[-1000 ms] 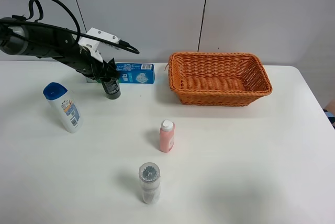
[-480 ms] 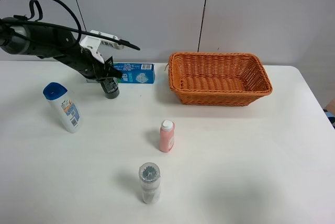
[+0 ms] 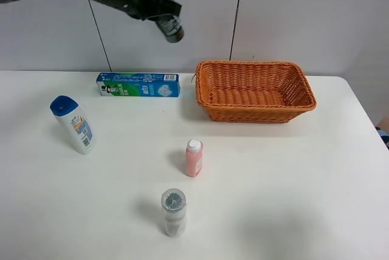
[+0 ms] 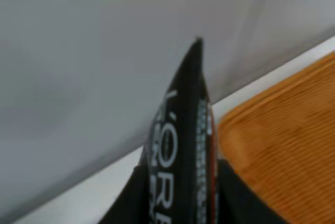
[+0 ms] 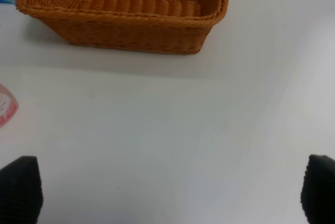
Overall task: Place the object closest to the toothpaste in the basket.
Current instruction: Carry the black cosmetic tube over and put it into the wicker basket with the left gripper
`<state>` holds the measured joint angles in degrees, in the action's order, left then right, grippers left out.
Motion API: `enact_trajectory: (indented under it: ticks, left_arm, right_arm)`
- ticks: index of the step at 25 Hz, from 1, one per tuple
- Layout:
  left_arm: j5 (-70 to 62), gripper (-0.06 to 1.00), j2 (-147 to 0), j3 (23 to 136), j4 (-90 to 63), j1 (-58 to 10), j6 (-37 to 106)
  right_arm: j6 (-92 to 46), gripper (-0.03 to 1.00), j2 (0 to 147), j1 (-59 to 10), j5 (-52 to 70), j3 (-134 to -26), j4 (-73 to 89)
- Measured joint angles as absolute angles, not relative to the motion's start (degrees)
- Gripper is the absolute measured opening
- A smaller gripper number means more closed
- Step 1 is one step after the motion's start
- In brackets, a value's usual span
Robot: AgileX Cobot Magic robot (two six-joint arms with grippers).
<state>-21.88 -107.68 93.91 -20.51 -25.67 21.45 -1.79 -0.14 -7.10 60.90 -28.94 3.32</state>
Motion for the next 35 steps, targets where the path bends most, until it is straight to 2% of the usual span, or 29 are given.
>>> enact_trajectory:
  ticks: [6,10,23,25,27,30,35]
  left_arm:
    - [-21.6,0.24,-113.31,98.33,-21.24,-36.24,21.45]
    - [-20.91,0.24,-119.46,98.33,-21.24,-40.14,21.5]
    - [-11.51,0.24,-128.11,98.33,-23.94,-41.37,21.5]
    - [-11.12,0.34,-128.79,98.33,-23.94,-41.37,21.5]
    - [-10.77,0.52,-129.13,98.33,-24.08,-41.37,21.5]
    - [-10.62,0.74,-129.2,98.33,-24.08,-41.37,21.5]
    - [-10.62,0.79,-127.26,98.33,-24.52,-41.25,21.33]
  right_arm:
    - [-1.79,0.99,-0.14,-7.1,60.9,-28.94,3.32]
    - [-1.79,0.99,-0.14,-7.1,60.9,-28.94,3.32]
    - [-1.79,0.99,-0.14,-7.1,60.9,-28.94,3.32]
    - [-1.79,0.99,-0.14,-7.1,60.9,-28.94,3.32]
    - [-1.79,0.99,-0.14,-7.1,60.9,-28.94,3.32]
    - [-1.79,0.99,-0.14,-7.1,60.9,-28.94,3.32]
    - [-1.79,0.99,-0.14,-7.1,60.9,-28.94,3.32]
